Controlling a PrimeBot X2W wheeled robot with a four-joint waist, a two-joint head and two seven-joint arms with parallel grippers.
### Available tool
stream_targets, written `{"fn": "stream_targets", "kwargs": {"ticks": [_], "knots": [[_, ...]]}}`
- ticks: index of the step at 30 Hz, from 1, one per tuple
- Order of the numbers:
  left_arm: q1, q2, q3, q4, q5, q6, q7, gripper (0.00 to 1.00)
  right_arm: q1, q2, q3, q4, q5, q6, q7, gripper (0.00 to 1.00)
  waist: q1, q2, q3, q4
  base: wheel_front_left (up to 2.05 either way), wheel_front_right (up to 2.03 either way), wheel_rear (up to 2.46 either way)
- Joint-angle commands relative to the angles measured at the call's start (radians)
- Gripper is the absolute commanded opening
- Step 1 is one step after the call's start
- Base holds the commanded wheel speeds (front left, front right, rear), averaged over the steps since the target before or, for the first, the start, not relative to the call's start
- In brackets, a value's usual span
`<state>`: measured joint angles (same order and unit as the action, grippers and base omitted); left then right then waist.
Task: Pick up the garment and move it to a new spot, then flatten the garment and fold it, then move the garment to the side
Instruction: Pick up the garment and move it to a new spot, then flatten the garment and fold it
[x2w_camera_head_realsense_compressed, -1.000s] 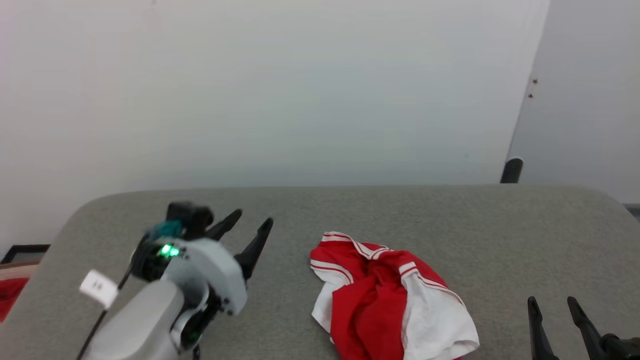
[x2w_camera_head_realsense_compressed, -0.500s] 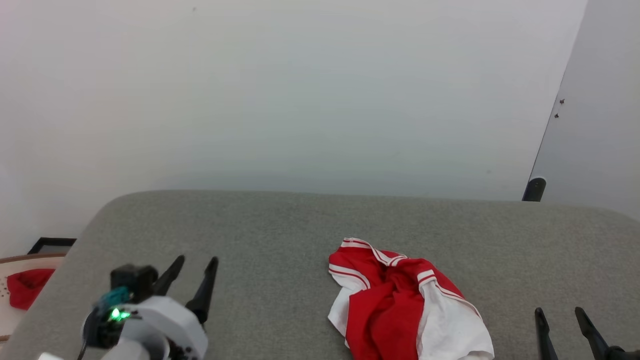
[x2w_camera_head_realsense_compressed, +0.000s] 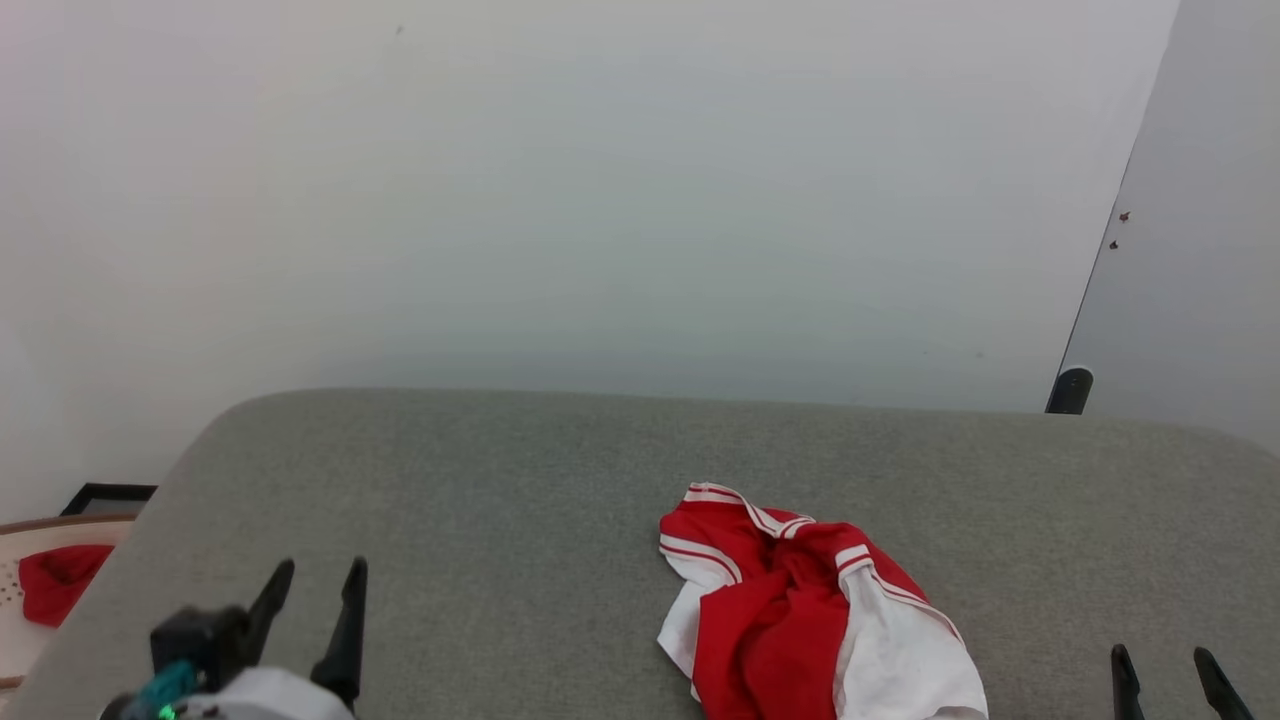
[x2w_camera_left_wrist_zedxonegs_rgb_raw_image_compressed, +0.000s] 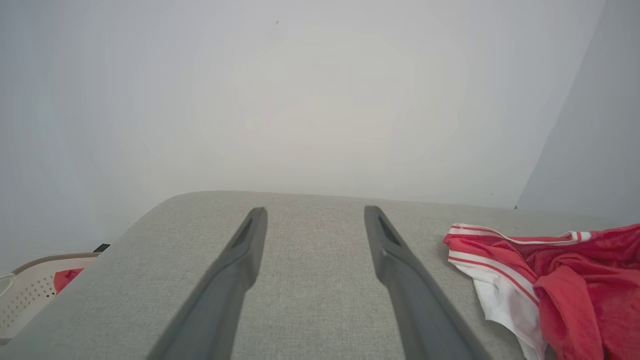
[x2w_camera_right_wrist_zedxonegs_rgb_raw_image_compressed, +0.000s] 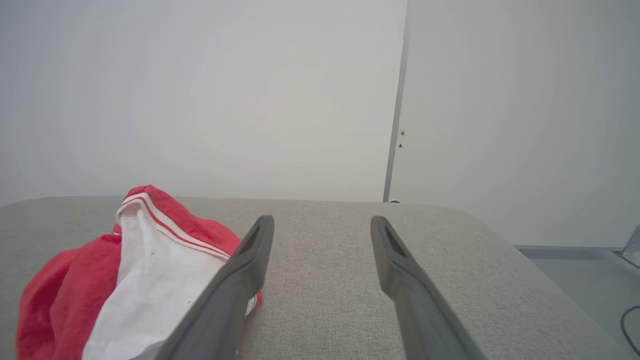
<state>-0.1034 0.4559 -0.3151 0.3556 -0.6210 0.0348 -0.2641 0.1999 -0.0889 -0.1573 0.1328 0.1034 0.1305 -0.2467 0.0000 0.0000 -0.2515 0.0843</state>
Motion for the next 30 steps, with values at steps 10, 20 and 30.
{"fn": "stream_targets", "kwargs": {"ticks": [10,20,30], "knots": [[0.118,-0.071,0.179,-0.036,0.131,-0.062,0.001,1.00,0.039,-0.004,-0.044,0.012,-0.013,0.000,-0.011,1.00,0.0000,0.0000,-0.004,-0.017,0.00,0.00,0.00],[0.148,-0.136,0.281,-0.039,0.241,-0.128,0.001,1.00,0.035,-0.004,-0.044,0.011,-0.013,0.000,-0.014,1.00,0.0000,0.0000,0.004,-0.034,0.00,0.00,0.00],[0.139,-0.168,0.317,-0.026,0.295,-0.159,0.001,1.00,0.042,0.001,-0.034,0.004,-0.017,0.000,-0.015,1.00,0.0000,0.0000,0.010,-0.028,0.00,0.00,0.00]]}}
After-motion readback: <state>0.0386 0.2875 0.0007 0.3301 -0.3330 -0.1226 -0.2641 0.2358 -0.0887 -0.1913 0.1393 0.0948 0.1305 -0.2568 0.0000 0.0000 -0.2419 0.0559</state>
